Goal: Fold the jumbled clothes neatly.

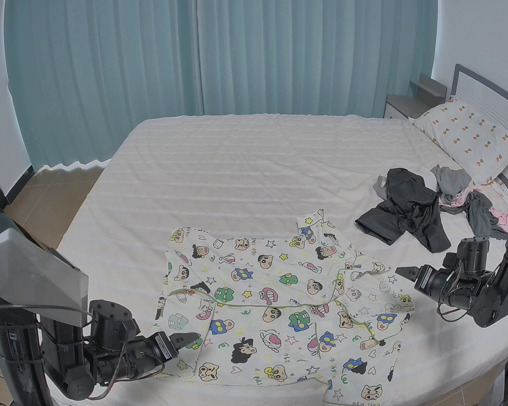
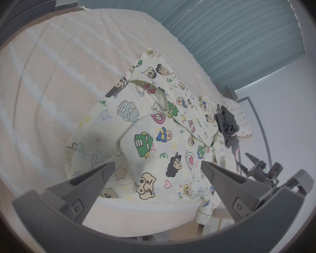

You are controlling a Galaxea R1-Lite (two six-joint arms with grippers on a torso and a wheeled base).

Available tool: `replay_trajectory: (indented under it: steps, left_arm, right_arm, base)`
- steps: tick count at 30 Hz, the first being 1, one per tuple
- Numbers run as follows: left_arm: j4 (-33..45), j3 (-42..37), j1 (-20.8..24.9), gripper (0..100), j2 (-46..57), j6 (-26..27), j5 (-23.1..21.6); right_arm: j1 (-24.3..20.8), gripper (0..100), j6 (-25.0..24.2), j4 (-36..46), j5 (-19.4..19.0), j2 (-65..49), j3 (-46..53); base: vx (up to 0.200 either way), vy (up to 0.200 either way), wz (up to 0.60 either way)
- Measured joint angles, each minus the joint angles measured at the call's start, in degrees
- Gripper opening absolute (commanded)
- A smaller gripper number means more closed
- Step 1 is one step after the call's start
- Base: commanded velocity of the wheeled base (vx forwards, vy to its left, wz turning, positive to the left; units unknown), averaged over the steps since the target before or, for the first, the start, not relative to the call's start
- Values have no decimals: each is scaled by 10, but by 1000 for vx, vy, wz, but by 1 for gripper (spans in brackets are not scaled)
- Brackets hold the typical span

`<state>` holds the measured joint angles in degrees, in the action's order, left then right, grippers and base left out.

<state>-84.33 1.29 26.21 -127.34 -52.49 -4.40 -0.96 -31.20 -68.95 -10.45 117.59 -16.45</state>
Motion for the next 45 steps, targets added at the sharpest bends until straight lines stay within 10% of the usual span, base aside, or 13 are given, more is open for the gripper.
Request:
replay_trajectory:
  steps: [26, 27, 45]
  left_arm:
    - [12, 124, 47, 100, -107, 84, 129]
    - [12, 127, 46, 0, -110, 84, 130]
    - [-6, 125, -3, 0, -116, 90, 215]
  right_arm:
    - [-15, 100, 19, -201, -4, 100, 68]
    - [-16, 100, 19, -201, -3, 101, 68]
    - [-34, 100, 23, -200, -4, 102, 86]
  base:
    - [0, 0, 0]
    - [0, 0, 0]
    - [0, 0, 0]
